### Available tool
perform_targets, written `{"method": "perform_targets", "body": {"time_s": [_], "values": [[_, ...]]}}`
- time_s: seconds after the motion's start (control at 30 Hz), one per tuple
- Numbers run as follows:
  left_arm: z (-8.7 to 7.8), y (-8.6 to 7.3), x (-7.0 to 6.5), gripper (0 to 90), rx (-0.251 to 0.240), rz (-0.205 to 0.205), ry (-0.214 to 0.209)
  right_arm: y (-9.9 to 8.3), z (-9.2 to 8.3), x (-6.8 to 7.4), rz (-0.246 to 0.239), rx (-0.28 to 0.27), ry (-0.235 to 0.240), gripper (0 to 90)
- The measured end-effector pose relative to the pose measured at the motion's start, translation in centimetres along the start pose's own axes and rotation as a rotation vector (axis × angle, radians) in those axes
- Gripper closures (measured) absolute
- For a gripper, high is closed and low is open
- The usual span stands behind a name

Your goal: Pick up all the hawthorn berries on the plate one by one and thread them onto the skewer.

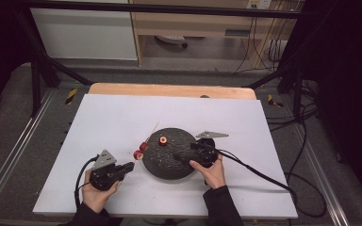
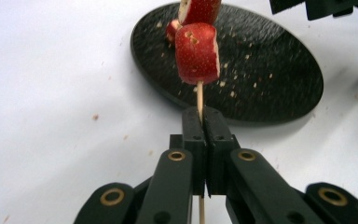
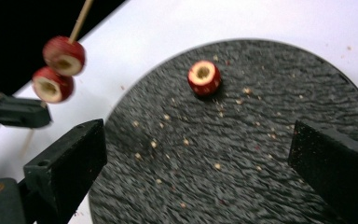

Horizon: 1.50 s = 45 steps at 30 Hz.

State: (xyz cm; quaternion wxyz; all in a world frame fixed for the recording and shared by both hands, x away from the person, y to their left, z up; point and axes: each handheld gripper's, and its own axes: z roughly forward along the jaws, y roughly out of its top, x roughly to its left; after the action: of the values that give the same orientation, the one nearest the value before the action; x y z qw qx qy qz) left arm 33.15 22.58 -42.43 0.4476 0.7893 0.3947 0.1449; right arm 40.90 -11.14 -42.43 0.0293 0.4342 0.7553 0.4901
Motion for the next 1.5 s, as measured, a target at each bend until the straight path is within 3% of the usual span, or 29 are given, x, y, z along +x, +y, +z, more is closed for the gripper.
{"method": "perform_targets", "body": {"time_s": [0.13,0.27,0.6,0.8,1.1,1.5], "values": [[-0.5,-0.5,0.5,88.4,0.016,0.023,-0.004,0.5,0.5,0.1,-0.062,0.091,-0.034,4.6],[-1.1,-0.8,1.0,88.3,0.014,0.023,-0.018,1.5,0.9,0.3,-0.088,0.134,-0.051,4.7],[-2.0,-1.4,1.9,88.3,0.019,0.024,-0.001,4.5,2.3,1.5,-0.159,0.229,-0.089,6.8],[-2.0,-1.5,2.1,88.4,0.024,0.025,-0.010,6.0,3.9,1.8,-0.177,0.295,-0.112,9.3],[-1.9,-1.5,2.2,88.4,0.031,0.024,-0.006,7.5,6.8,2.0,-0.174,0.364,-0.128,19.0],[-1.9,-1.5,2.2,88.3,0.026,0.023,-0.008,8.1,9.4,1.1,-0.086,0.392,-0.127,41.6]]}}
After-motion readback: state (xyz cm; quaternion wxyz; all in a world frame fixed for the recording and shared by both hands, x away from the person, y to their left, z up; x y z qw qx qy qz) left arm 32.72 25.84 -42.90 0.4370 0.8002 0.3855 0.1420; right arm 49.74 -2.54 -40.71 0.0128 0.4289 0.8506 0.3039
